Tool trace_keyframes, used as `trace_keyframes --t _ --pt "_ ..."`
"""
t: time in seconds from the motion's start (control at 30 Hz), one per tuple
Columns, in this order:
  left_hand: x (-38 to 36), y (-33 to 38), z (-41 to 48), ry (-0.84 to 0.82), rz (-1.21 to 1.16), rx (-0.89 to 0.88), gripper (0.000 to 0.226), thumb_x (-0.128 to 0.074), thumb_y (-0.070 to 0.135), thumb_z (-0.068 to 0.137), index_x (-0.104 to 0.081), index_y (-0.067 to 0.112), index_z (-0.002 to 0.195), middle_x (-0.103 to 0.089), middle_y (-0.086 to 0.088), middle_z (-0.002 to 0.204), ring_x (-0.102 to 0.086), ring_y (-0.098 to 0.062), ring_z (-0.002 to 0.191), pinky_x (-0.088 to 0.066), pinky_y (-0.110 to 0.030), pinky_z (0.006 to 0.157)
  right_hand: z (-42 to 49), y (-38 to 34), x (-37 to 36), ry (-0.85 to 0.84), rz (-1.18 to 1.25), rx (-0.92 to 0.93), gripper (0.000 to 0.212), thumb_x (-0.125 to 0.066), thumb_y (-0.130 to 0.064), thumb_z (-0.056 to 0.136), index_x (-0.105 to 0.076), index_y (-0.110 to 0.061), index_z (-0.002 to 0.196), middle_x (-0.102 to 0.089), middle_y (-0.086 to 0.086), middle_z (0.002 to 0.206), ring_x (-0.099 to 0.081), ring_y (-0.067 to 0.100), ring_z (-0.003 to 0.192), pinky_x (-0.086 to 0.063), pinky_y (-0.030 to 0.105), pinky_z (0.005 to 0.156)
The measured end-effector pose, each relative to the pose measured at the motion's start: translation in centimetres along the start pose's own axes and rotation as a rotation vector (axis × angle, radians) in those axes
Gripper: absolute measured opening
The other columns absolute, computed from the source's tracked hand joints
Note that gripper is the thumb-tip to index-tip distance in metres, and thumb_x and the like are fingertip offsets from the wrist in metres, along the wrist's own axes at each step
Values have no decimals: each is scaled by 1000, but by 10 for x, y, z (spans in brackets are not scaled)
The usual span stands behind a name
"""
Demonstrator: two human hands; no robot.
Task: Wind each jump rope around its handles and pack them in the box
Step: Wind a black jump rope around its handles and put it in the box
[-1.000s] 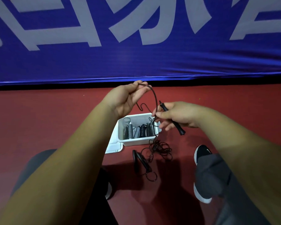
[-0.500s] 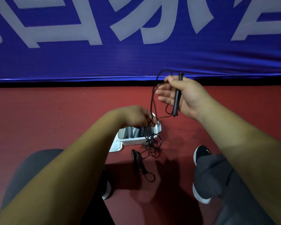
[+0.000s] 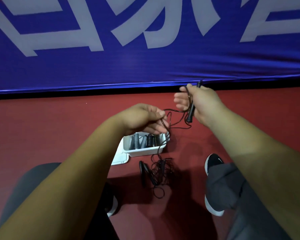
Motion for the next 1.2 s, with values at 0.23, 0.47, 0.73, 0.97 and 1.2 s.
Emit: trace_keyframes --t 0.23,0.47,0.73,0.97,1.2 --pt "17 27 -11 143 -455 -97 27 -51 23 109 -68 7 97 -74 -4 80 -78 -12 78 -65 -33 82 -1 32 11 -40 -484 -204 17 -52 -22 110 -68 -22 103 -75 6 104 -71 26 86 -59 38 73" --pt "35 35 -17 224 -852 -212 26 -50 16 110 -68 -2 103 -79 -10 91 -79 -16 88 -65 -36 80 -25 55 -27 -442 -731 -166 28 -59 -11 107 -72 -33 118 -78 -18 103 -66 9 98 -52 25 88" --pt "77 14 -9 399 -950 -229 31 -42 13 112 -55 -9 131 -75 -17 117 -79 -24 96 -63 -41 89 -43 50 -48 -689 -647 -102 16 -57 -21 111 -69 -15 120 -75 3 95 -74 20 94 -61 45 92" --pt "47 -24 -4 334 -59 178 41 -32 -9 100 -57 2 130 -75 -14 122 -76 -30 107 -59 -45 96 -33 16 -46 -401 -179 -43 13 -54 -12 111 -65 -5 108 -61 8 84 -70 22 67 -67 48 72" --pt "-27 -67 -10 -433 490 295 44 -66 8 94 -68 25 134 -73 16 119 -66 6 99 -47 -19 88 -16 -2 -31 -195 198 -23 12 -50 -9 112 -55 0 117 -64 15 91 -80 39 88 -66 50 71"
Point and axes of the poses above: each hand's wrist, its own z-axis towards the middle knuckle, its own x-axis out of the back of the hand, y = z × x, the point moved 7 cm from there along z, towards the middle knuckle
